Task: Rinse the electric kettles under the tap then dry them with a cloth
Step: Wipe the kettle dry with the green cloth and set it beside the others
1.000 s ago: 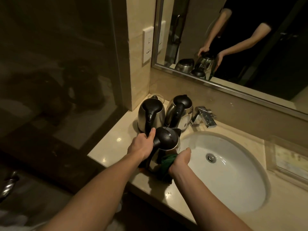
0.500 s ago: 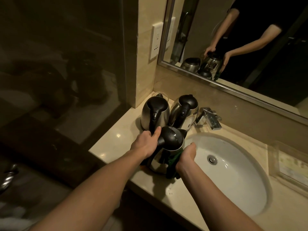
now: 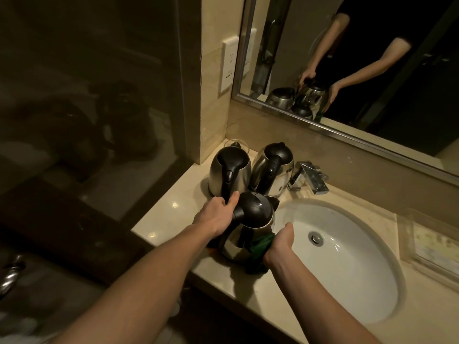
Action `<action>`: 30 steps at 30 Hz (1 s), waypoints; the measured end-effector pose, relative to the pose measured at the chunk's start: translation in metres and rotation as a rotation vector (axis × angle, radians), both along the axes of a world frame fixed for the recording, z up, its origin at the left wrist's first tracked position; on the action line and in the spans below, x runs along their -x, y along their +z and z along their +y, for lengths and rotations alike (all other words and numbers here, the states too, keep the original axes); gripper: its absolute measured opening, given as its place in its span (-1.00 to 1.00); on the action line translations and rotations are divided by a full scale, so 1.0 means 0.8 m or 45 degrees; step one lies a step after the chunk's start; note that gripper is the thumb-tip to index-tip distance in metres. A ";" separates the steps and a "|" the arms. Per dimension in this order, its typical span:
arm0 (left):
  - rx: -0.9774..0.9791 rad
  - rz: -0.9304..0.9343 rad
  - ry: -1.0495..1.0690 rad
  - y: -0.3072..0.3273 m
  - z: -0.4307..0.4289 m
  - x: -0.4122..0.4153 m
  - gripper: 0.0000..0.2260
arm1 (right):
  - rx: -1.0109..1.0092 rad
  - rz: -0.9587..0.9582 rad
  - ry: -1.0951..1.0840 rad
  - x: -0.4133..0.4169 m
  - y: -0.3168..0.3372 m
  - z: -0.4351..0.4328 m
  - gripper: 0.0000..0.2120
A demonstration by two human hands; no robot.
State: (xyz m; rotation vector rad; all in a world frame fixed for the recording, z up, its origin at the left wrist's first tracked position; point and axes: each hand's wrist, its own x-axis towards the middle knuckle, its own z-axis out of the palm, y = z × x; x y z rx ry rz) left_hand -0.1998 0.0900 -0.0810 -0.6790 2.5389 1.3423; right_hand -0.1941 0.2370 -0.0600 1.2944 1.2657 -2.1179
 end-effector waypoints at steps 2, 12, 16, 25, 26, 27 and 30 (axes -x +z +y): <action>-0.021 0.000 -0.020 0.000 -0.002 0.001 -0.46 | -0.003 0.017 0.058 0.005 0.010 0.003 -0.34; -0.040 0.001 -0.053 0.001 -0.005 0.003 -0.44 | -0.124 0.079 0.160 0.034 0.006 0.008 -0.35; -0.032 0.004 -0.062 0.000 -0.006 0.002 -0.45 | -0.237 0.045 0.233 0.039 -0.019 0.016 -0.36; -0.039 0.004 -0.090 0.002 -0.009 0.003 -0.46 | -0.152 -0.014 0.301 0.036 -0.047 0.026 -0.24; -0.049 0.004 -0.100 0.001 -0.010 0.003 -0.46 | -0.145 -0.020 0.311 0.036 -0.044 0.028 -0.24; -0.055 0.004 -0.110 0.000 -0.011 0.004 -0.45 | -0.150 -0.021 0.320 0.035 -0.041 0.029 -0.24; -0.073 0.007 -0.125 0.001 -0.013 0.006 -0.46 | -0.106 0.003 0.340 0.037 -0.036 0.033 -0.20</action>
